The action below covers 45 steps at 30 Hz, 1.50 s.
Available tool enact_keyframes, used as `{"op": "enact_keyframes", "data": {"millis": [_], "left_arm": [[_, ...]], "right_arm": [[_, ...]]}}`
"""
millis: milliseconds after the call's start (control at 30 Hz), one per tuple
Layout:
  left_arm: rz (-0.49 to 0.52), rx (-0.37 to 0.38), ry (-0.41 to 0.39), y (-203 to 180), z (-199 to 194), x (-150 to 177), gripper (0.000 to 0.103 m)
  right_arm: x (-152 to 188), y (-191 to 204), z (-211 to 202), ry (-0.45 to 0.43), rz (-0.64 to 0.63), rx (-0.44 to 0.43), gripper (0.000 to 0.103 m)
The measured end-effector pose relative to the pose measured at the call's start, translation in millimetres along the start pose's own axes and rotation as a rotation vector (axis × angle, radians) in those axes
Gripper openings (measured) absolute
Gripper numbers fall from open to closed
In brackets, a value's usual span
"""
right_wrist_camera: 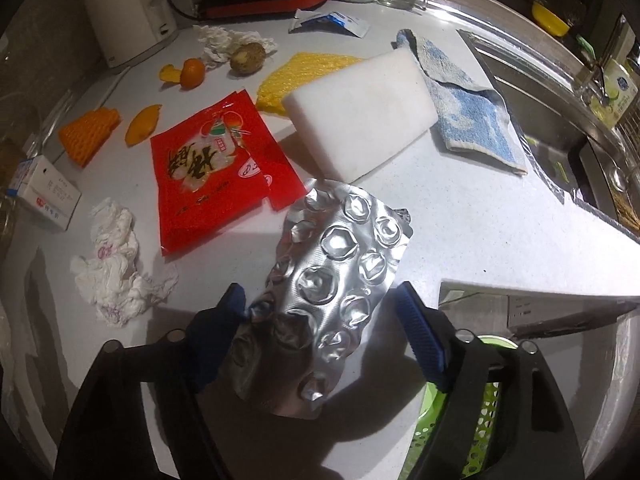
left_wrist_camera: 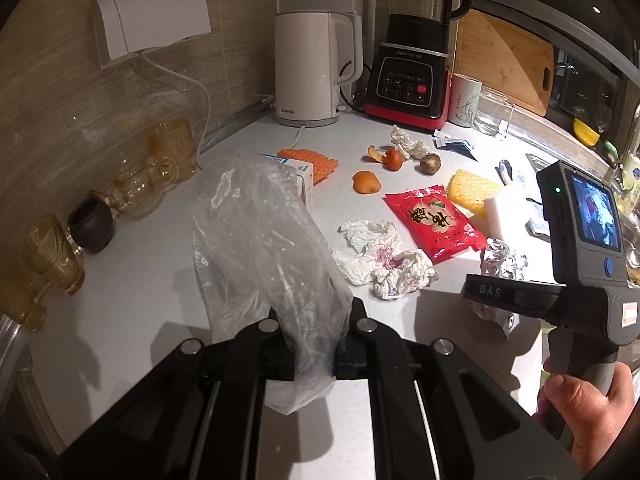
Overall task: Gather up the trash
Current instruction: 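Grasp the clear plastic bag with the left tool while the right tool grasps the silver blister pack, then carry the bag and blister pack over the green basket and release both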
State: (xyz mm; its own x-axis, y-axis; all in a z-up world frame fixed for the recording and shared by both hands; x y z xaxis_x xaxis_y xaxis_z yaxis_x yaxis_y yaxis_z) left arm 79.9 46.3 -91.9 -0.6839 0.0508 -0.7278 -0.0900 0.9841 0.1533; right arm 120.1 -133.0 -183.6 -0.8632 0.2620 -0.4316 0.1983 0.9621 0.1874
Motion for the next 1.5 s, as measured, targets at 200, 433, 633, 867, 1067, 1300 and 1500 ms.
{"op": "enact_keyframes", "data": {"millis": [200,433,633,867,1067,1300,1500], "left_arm": [[0.008,-0.004,-0.006,-2.6,-5.7,0.4,0.008],[0.057,-0.005,-0.026,-9.5,-19.4,1.5,0.008],[0.135,0.087,-0.020,-42.0,-56.9,5.8,0.008],[0.225,0.442,0.099,-143.5,-120.1,44.1,0.008],[0.291,0.611,0.213,-226.5,-140.5,99.3,0.008],[0.317,0.609,0.348,-290.1,-123.0,165.6,0.028],[0.257,0.529,0.346,-294.6,-130.9,177.3,0.061]], "right_arm": [[3.1,-0.4,-6.1,-0.005,-0.073,-0.048,0.054],[18.8,-1.5,-18.8,0.010,-0.095,-0.146,0.053],[36.3,-34.1,-77.6,-0.045,-0.122,-0.223,0.053],[59.2,-113.6,-164.4,-0.163,-0.184,-0.207,0.054],[80.9,-180.5,-197.7,-0.206,-0.189,-0.175,0.055],[108.8,-242.9,-214.1,-0.198,-0.178,-0.199,0.056],[127.4,-268.6,-213.2,-0.160,-0.216,-0.244,0.056]]}}
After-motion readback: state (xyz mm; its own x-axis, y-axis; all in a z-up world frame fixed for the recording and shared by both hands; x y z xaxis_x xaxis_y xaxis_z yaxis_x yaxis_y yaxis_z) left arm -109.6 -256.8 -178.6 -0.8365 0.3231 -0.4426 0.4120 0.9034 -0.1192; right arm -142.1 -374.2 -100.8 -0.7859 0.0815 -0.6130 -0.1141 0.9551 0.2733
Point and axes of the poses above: each gripper's, at about its wrist camera, not at the fingertips, and z roughly the way its jaws point, y to its left, x to its underside, the point moved 6 cm from there along z, roughly the way its jaws point, and after that the axes turned 13 degrees about -x, right-handed, at the moved point
